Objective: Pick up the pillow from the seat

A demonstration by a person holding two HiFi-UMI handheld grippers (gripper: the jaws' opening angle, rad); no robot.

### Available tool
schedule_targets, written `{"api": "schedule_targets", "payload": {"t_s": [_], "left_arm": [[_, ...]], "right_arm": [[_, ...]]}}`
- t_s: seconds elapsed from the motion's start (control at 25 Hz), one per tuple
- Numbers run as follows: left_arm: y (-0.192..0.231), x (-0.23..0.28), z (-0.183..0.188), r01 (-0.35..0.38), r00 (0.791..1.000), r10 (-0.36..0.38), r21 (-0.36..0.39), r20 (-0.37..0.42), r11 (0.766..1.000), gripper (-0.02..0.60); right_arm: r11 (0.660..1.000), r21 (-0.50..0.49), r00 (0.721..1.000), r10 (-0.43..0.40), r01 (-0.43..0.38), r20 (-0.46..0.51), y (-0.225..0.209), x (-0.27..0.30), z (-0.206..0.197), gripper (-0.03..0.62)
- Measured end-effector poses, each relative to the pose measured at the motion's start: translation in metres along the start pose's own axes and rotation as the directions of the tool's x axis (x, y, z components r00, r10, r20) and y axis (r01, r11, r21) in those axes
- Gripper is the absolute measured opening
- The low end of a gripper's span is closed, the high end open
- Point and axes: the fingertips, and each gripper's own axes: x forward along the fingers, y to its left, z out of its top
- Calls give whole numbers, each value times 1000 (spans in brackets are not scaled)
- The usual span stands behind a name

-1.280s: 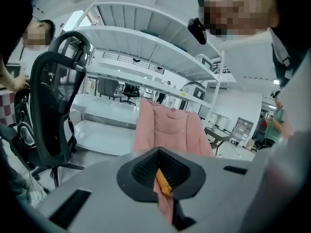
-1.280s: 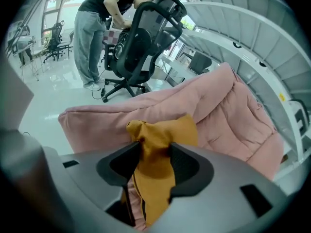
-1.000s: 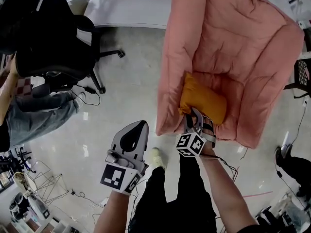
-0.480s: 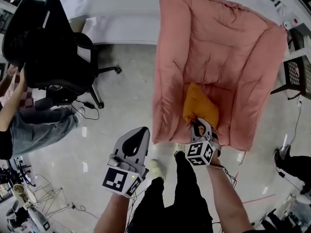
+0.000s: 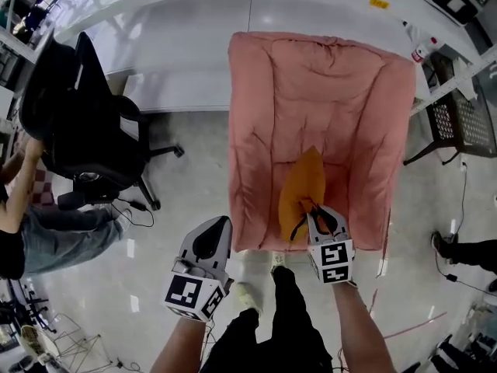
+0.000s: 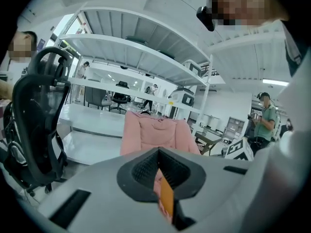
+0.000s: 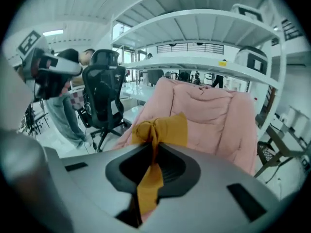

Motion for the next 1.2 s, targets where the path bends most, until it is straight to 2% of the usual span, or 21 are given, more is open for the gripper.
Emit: {"api": "schedule_targets", "payload": {"t_s": [0.28, 0.52, 0.8, 1.2], "left_arm": [[-26, -19, 36, 23, 1000, -23, -10, 15, 1000, 6], [-48, -35, 71, 44, 998, -42, -57, 37, 997, 6], [-69, -72, 111, 43, 998, -41, -26, 57, 999, 6], [-97, -119, 187, 55, 984, -58, 19, 168, 998, 6]], "right_arm": [[995, 92, 989, -40, 27, 144, -6, -73, 67, 38], [991, 125, 967, -84, 55, 240, -21, -133, 114, 38], [989, 125, 939, -121, 85, 322, -18, -200, 158, 38], [988, 119, 879, -141, 97, 455, -19, -283, 229, 31]]}}
